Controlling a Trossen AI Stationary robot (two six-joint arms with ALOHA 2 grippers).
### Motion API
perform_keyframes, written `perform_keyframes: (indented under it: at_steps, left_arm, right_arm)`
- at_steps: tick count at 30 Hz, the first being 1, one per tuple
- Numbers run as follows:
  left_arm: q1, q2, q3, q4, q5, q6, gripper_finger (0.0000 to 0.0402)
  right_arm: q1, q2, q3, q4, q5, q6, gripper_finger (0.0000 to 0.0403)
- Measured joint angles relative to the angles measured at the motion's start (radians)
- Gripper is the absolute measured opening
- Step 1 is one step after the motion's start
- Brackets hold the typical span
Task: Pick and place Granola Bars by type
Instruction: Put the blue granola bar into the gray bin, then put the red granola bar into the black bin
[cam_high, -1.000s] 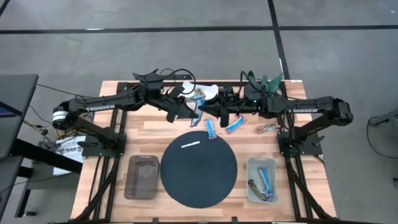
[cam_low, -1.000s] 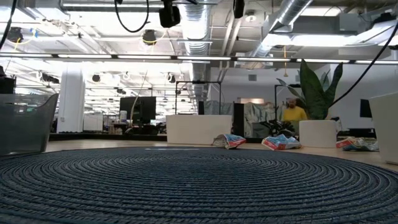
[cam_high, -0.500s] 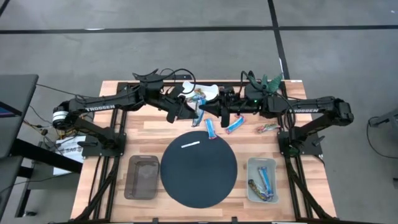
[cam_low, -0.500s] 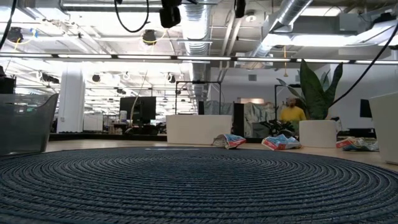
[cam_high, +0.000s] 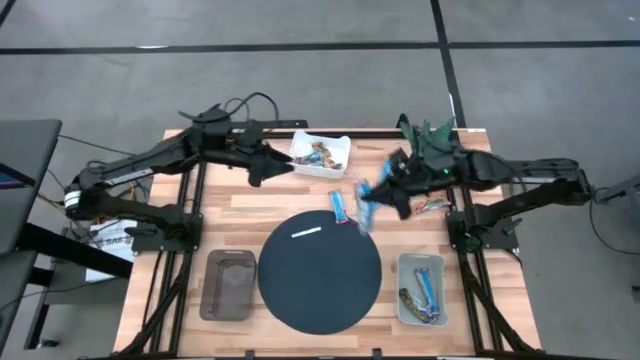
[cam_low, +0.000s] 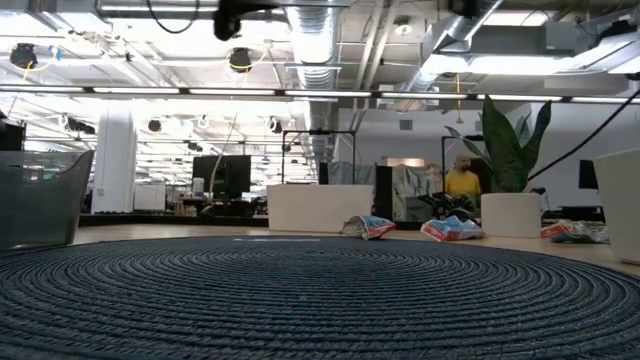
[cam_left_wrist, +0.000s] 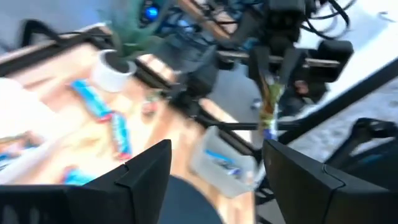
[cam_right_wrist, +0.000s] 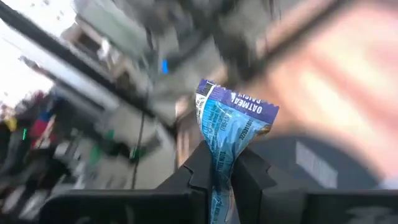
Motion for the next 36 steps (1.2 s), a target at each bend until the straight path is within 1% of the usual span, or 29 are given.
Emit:
perform_keyframes:
  at_steps: [5, 8, 12, 15, 22, 26, 28, 32, 36]
  left_arm:
    - [0.018, -0.091, 0.0, -0.145, -0.098, 0.038, 0.0245]
    - [0.028, -0.134, 0.0, -0.214, -0.153, 0.05, 0.0245]
    - [0.038, -0.173, 0.0, -0.299, -0.209, 0.058, 0.0245]
    - [0.039, -0.189, 0.0, -0.34, -0.231, 0.058, 0.0245]
    - [0.039, -0.196, 0.0, -0.359, -0.247, 0.057, 0.0245]
    - [0.039, -0.196, 0.0, -0.359, -0.247, 0.057, 0.0245]
    - [0.039, -0.196, 0.0, -0.358, -0.247, 0.057, 0.0245]
    - [0.039, -0.196, 0.0, -0.36, -0.247, 0.055, 0.0245]
    - [0.039, -0.195, 0.0, -0.385, -0.247, 0.053, 0.0245]
  right_arm:
    - [0.15, -0.087, 0.0, -0.294, -0.054, 0.224, 0.0027]
    - [0.252, -0.112, 0.0, -0.433, -0.057, 0.368, 0.0029]
    - [0.381, -0.1, 0.0, -0.644, -0.007, 0.564, 0.0029]
    - [0.445, -0.055, -0.004, -0.765, 0.022, 0.705, 0.0028]
    - [0.495, 0.08, -0.038, -0.758, -0.018, 0.862, 0.0035]
    - [0.511, 0.145, -0.038, -0.767, -0.026, 0.87, 0.0037]
    - [0.515, 0.167, -0.038, -0.763, -0.044, 0.839, 0.0045]
    - [0.516, 0.197, -0.039, -0.763, -0.088, 0.811, 0.0086]
    - [0.516, 0.197, -0.039, -0.764, -0.095, 0.801, 0.0149]
